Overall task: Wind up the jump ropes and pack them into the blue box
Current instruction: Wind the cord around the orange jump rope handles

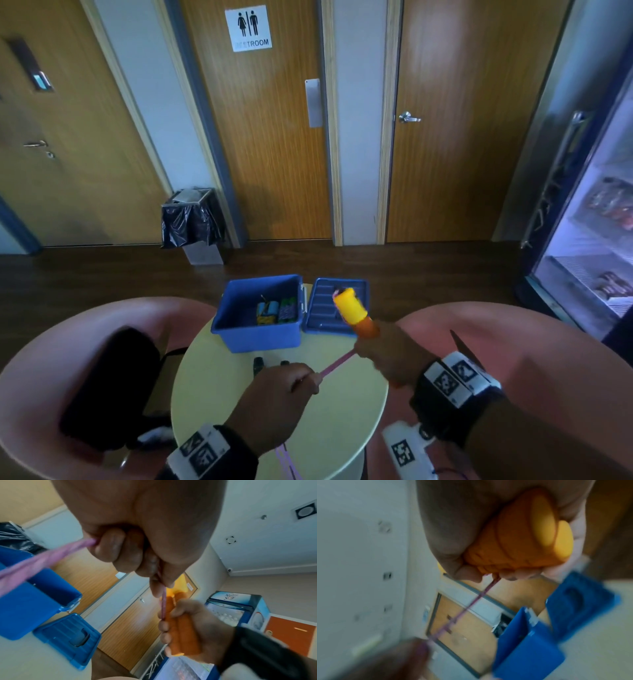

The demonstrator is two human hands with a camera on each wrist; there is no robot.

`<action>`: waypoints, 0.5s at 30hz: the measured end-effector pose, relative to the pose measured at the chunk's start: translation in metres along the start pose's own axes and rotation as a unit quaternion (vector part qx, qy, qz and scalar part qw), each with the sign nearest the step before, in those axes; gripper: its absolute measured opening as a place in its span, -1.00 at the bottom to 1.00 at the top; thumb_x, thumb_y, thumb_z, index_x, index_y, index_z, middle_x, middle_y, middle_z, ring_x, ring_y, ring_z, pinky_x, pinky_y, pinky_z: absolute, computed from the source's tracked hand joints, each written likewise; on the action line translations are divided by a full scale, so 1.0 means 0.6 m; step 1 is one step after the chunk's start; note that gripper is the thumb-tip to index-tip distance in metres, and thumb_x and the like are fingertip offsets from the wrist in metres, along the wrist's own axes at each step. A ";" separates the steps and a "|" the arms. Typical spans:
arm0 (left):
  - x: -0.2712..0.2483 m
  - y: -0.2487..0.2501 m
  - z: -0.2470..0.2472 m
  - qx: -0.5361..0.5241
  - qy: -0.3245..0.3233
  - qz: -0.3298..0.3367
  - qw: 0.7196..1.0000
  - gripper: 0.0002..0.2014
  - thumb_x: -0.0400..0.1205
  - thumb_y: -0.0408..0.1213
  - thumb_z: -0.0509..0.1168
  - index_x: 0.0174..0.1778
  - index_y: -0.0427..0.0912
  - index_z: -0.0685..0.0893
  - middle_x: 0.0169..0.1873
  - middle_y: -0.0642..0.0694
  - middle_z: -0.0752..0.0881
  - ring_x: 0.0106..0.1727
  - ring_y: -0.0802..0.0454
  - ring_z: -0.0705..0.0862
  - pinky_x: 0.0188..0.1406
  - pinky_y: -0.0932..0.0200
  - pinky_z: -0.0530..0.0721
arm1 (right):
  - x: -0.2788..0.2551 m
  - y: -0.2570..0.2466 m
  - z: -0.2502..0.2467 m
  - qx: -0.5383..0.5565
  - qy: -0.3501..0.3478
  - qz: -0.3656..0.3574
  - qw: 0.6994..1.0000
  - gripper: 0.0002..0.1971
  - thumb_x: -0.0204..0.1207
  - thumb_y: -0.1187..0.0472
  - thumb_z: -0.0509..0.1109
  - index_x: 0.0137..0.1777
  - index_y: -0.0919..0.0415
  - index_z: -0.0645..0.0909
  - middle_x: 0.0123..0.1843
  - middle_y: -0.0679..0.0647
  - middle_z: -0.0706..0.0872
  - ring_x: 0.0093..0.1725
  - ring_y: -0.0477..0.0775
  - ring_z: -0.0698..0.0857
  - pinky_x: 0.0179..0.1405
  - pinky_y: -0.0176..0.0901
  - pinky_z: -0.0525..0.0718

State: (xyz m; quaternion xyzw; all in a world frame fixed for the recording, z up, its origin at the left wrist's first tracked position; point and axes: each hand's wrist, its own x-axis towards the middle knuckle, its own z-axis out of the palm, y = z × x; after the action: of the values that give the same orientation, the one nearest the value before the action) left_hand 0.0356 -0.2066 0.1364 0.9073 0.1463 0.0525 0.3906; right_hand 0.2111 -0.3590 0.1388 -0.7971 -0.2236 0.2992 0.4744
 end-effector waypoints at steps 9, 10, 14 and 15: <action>-0.033 0.046 0.003 0.173 -0.009 0.073 0.982 -0.60 0.74 0.10 0.12 -0.39 0.03 0.41 -0.50 0.02 0.48 -0.42 0.11 0.45 -0.33 0.03 0.42 | 0.022 0.030 -0.034 -0.469 0.051 0.020 0.881 -0.83 0.44 0.10 0.39 0.00 0.00 0.50 -0.21 -0.11 0.62 -0.22 -0.03 0.63 -0.19 -0.13 0.59; -0.034 0.048 0.001 0.183 -0.013 0.075 0.980 -0.60 0.73 0.10 0.14 -0.43 0.08 0.38 -0.49 0.09 0.51 -0.43 0.14 0.44 -0.34 0.04 0.38 | 0.023 0.033 -0.035 -0.479 0.057 0.027 0.875 -0.81 0.44 0.09 0.40 0.01 0.00 0.49 -0.20 -0.12 0.61 -0.18 -0.01 0.65 -0.13 -0.11 0.61; -0.034 0.059 -0.016 0.256 -0.028 0.083 0.963 -0.64 0.67 0.13 0.19 -0.43 0.16 0.35 -0.49 0.15 0.47 -0.30 0.12 0.48 -0.30 0.13 0.33 | 0.021 0.048 -0.022 -0.545 0.051 0.020 0.837 -0.72 0.42 0.08 0.40 0.12 -0.01 0.50 -0.07 -0.07 0.69 -0.07 0.03 0.71 0.00 -0.05 0.67; -0.030 0.058 -0.022 0.273 -0.031 0.086 0.958 -0.64 0.66 0.14 0.18 -0.42 0.16 0.35 -0.47 0.13 0.48 -0.25 0.10 0.51 -0.30 0.12 0.35 | 0.018 0.053 -0.014 -0.572 0.039 0.004 0.820 -0.70 0.43 0.08 0.39 0.15 0.00 0.50 -0.04 -0.05 0.69 -0.07 0.04 0.71 0.00 -0.03 0.66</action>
State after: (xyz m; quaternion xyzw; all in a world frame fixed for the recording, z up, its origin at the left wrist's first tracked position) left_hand 0.0235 -0.2257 0.1709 0.9897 0.0641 0.0158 0.1268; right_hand 0.2268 -0.3717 0.1105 -0.9372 -0.3322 0.0882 -0.0593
